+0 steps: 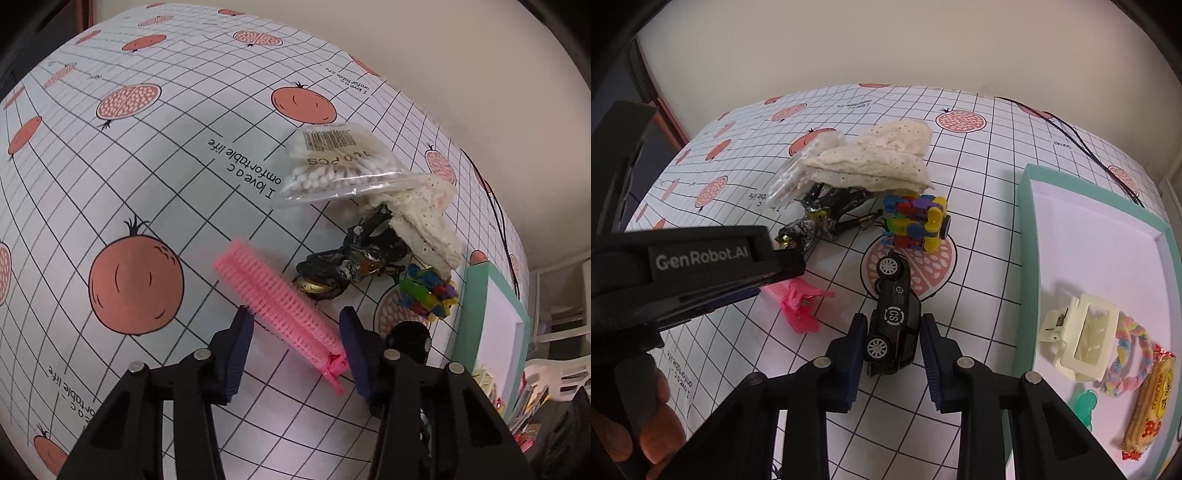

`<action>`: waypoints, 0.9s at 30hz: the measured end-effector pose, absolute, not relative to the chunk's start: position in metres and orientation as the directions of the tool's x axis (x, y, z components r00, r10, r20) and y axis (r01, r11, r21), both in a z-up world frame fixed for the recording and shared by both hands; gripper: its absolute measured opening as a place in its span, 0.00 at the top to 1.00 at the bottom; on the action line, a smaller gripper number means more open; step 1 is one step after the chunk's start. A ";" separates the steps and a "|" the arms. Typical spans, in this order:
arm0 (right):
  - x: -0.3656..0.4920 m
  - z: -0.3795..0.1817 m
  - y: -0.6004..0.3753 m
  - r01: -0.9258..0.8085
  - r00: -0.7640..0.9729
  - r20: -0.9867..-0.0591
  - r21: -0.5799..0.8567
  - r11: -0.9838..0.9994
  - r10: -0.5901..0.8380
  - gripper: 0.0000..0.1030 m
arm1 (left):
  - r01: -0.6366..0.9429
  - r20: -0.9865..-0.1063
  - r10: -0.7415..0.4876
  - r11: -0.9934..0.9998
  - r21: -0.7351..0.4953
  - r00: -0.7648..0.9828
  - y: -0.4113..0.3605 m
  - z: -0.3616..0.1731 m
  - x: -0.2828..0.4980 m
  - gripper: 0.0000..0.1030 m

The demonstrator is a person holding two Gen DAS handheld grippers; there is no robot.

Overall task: Organize objects
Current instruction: 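Grasp the pink hair roller with the left tool while the right tool grasps the black toy car, then carry the hair roller and toy car over the tray with both tools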

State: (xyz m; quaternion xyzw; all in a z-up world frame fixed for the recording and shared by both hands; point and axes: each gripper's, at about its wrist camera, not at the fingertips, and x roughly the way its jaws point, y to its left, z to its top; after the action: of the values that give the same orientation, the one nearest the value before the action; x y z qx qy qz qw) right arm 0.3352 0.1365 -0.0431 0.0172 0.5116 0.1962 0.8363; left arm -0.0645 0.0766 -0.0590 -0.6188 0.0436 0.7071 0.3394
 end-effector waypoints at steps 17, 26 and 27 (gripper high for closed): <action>0.326 -0.024 0.123 -0.316 0.439 -0.809 0.268 0.910 0.391 0.71 | -0.490 -0.879 0.477 -0.772 -0.405 -0.025 0.045 -0.025 -0.083 0.72; 0.321 -0.002 0.099 -0.310 0.516 -0.752 0.281 0.908 0.410 0.71 | -0.510 -0.835 0.537 -0.755 -0.412 -0.119 0.042 -0.002 -0.075 0.72; 0.320 0.000 0.096 -0.308 0.525 -0.746 0.283 0.908 0.410 0.71 | -0.521 -0.826 0.547 -0.748 -0.411 -0.133 0.042 0.004 -0.072 0.72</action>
State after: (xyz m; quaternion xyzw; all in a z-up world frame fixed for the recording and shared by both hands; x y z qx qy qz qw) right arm 0.3205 0.0959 0.0004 0.0579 0.4418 0.2060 0.8712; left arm -0.0724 0.0422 0.0036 -0.5547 -0.0116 0.7525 0.3549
